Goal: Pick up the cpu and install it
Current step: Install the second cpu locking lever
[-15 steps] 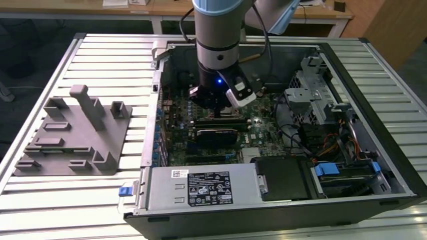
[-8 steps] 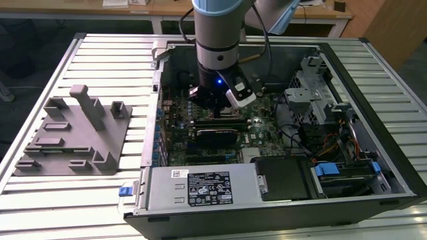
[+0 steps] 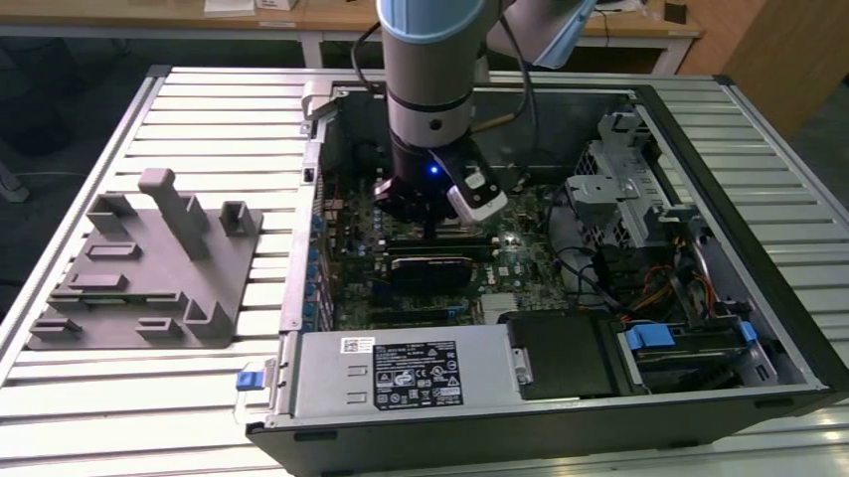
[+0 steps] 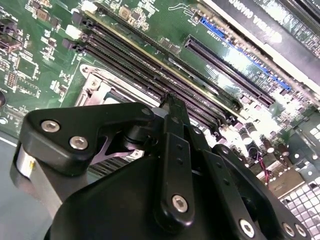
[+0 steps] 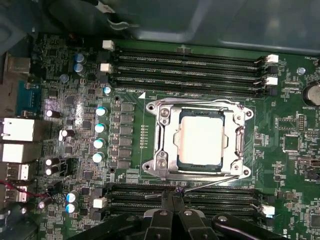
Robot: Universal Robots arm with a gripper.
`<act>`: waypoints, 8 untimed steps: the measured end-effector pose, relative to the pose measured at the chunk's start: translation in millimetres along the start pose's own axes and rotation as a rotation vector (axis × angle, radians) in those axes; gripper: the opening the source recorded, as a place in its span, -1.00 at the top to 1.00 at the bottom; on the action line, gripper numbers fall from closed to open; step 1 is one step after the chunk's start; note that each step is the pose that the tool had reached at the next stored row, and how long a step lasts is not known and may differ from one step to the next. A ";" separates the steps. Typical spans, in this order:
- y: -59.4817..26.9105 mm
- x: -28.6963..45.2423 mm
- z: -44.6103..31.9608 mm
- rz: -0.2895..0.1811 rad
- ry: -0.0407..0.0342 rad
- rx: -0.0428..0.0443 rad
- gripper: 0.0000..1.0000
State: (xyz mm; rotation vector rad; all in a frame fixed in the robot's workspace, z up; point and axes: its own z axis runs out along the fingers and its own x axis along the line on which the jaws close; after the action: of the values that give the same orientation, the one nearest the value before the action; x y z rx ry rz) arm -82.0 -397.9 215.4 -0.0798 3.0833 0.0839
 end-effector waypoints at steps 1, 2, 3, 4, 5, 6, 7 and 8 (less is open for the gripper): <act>-0.7 0.6 0.4 -0.003 0.0000 -0.0038 0.79; -1.3 1.3 0.9 -0.005 -0.0001 -0.0088 0.79; -1.8 1.9 1.5 -0.008 -0.0002 -0.0142 0.79; -2.1 2.6 2.0 -0.012 -0.0004 -0.0206 0.79; -2.4 3.2 2.5 -0.015 -0.0004 -0.0266 0.79; -2.7 3.9 3.1 -0.019 -0.0005 -0.0328 0.79; -3.0 4.4 3.6 -0.022 -0.0006 -0.0391 0.79; -3.3 4.9 4.1 -0.026 -0.0008 -0.0451 0.79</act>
State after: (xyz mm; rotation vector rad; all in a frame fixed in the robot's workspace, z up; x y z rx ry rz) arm -86.5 -401.2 210.8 -0.1211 3.0791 0.1523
